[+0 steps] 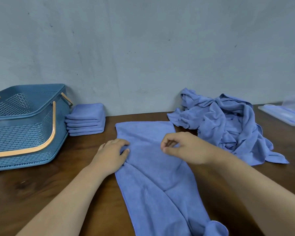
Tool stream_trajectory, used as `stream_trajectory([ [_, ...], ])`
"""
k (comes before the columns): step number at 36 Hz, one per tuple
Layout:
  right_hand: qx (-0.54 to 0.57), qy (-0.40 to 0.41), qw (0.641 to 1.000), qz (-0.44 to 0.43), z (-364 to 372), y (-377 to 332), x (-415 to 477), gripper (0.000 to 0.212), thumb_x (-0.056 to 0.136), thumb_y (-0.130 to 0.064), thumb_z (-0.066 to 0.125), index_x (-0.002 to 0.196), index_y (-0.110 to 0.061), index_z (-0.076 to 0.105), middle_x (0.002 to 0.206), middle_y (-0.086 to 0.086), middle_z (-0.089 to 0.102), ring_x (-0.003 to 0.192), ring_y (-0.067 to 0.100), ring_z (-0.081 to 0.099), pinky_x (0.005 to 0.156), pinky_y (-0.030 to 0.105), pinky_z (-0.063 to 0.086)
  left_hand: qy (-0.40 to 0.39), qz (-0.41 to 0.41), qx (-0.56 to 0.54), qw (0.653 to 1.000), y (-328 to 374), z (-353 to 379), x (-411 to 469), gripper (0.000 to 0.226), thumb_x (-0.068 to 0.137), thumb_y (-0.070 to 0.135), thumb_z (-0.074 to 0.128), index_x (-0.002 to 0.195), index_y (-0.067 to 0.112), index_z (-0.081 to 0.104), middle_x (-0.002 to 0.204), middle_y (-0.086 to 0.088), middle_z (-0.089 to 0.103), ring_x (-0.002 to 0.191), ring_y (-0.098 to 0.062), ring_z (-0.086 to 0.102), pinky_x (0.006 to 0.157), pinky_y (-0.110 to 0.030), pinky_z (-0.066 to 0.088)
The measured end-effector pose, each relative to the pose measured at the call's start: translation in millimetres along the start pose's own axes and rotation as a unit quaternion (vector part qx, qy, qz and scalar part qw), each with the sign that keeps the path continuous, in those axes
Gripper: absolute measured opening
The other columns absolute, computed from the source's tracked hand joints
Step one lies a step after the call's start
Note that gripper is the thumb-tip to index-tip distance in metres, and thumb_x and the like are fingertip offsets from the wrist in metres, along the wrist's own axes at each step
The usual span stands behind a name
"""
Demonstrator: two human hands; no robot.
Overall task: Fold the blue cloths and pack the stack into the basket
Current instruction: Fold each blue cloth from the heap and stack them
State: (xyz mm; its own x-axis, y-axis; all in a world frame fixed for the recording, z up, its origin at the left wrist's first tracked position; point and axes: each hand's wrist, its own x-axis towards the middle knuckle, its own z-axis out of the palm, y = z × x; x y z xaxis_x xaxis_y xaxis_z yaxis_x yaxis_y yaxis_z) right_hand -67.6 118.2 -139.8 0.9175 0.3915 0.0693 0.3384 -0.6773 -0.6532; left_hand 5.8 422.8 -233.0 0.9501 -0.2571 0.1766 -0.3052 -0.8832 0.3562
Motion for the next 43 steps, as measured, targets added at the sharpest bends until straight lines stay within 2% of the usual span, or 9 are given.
stream_trajectory([
  [2, -0.023, 0.037, 0.998, 0.048, 8.8, 18.1, 26.4, 0.012, 0.100, -0.034, 0.065, 0.111, -0.036, 0.070, 0.117, -0.007, 0.074, 0.109, 0.019, 0.070, 0.099, 0.041, 0.056, 0.003, 0.000, -0.003, 1.000, 0.2, 0.1, 0.3, 0.035, 0.106, 0.047, 0.049, 0.139, 0.040, 0.057, 0.143, 0.022, 0.056, 0.134, -0.012, 0.049, 0.115, -0.042, 0.039],
  [4, -0.079, 0.040, 0.993, 0.078, 13.8, 32.8, 53.5, 0.035, 0.105, -0.036, 0.059, 0.140, -0.030, 0.061, 0.146, -0.005, 0.059, 0.132, 0.017, 0.058, 0.107, 0.029, 0.045, 0.004, -0.002, -0.006, 1.000, 0.6, 0.0, 0.3, 0.034, 0.106, 0.046, 0.049, 0.139, 0.040, 0.057, 0.142, 0.023, 0.055, 0.134, -0.011, 0.049, 0.116, -0.042, 0.038],
  [7, -0.134, 0.018, 0.986, 0.094, 20.7, 48.2, 91.5, 0.055, 0.108, -0.037, 0.052, 0.160, -0.020, 0.041, 0.168, 0.001, 0.035, 0.152, 0.020, 0.036, 0.120, 0.031, 0.031, 0.011, -0.005, -0.010, 1.000, 1.8, -0.1, -1.5, 0.032, 0.106, 0.044, 0.049, 0.137, 0.041, 0.057, 0.140, 0.025, 0.055, 0.133, -0.009, 0.048, 0.117, -0.041, 0.036],
  [13, -0.180, -0.033, 0.975, 0.130, 30.9, 60.1, 163.3, 0.068, 0.105, -0.062, 0.044, 0.166, -0.045, 0.019, 0.177, 0.001, 0.004, 0.162, 0.034, 0.005, 0.129, 0.053, 0.015, 0.029, -0.010, -0.016, 0.999, 1.8, -0.6, -3.3, 0.032, 0.102, 0.036, 0.053, 0.133, 0.042, 0.060, 0.136, 0.028, 0.056, 0.131, -0.006, 0.048, 0.120, -0.039, 0.032],
  [17, -0.226, -0.101, 0.955, 0.166, 45.5, 57.4, 196.4, 0.079, 0.088, -0.091, 0.031, 0.158, -0.066, 0.007, 0.176, -0.013, -0.011, 0.160, 0.041, -0.014, 0.120, 0.077, 0.001, 0.039, -0.015, -0.015, 0.999, 0.2, 1.5, -2.7, 0.033, 0.100, 0.034, 0.052, 0.130, 0.043, 0.061, 0.136, 0.028, 0.056, 0.131, -0.006, 0.048, 0.120, -0.040, 0.033],
  [20, -0.239, -0.099, 0.950, 0.172, 54.7, 63.2, 214.9, 0.084, 0.080, -0.099, 0.024, 0.155, -0.069, 0.001, 0.174, -0.015, -0.019, 0.158, 0.042, -0.024, 0.114, 0.082, -0.010, 0.049, -0.030, -0.007, 0.998, -1.4, 1.9, -2.7, 0.033, 0.099, 0.034, 0.052, 0.129, 0.044, 0.060, 0.136, 0.029, 0.056, 0.130, -0.005, 0.048, 0.120, -0.040, 0.034],
  [31, -0.274, -0.054, 0.949, 0.146, 53.3, 87.6, 268.0, 0.082, 0.082, -0.099, 0.020, 0.156, -0.068, 0.002, 0.175, -0.013, -0.014, 0.160, 0.040, -0.018, 0.116, 0.080, -0.012, 0.051, -0.101, 0.004, 0.994, -2.2, 5.2, 1.5, 0.042, 0.108, 0.044, 0.040, 0.149, 0.047, 0.047, 0.161, 0.029, 0.037, 0.155, -0.004, 0.026, 0.128, -0.044, 0.021],
  [36, -0.274, -0.046, 0.950, 0.142, 52.0, 92.9, 275.8, 0.083, 0.081, -0.099, 0.019, 0.157, -0.068, 0.003, 0.175, -0.014, -0.011, 0.161, 0.038, -0.015, 0.115, 0.080, -0.012, 0.079, -0.121, -0.051, 0.988, -7.1, 0.2, 3.0, 0.038, 0.106, 0.042, 0.045, 0.141, 0.043, 0.057, 0.148, 0.023, 0.054, 0.143, -0.008, 0.045, 0.123, -0.042, 0.032],
  [43, -0.252, -0.034, 0.959, 0.128, 49.8, 94.1, 277.3, 0.081, 0.083, -0.096, 0.022, 0.157, -0.066, 0.010, 0.175, -0.017, -0.006, 0.162, 0.037, -0.010, 0.118, 0.078, -0.008, 0.063, -0.141, -0.037, 0.987, 0.6, -3.2, 0.9, 0.042, 0.107, 0.044, 0.046, 0.149, 0.041, 0.048, 0.150, 0.022, 0.051, 0.148, -0.008, 0.037, 0.126, -0.035, 0.023],
])
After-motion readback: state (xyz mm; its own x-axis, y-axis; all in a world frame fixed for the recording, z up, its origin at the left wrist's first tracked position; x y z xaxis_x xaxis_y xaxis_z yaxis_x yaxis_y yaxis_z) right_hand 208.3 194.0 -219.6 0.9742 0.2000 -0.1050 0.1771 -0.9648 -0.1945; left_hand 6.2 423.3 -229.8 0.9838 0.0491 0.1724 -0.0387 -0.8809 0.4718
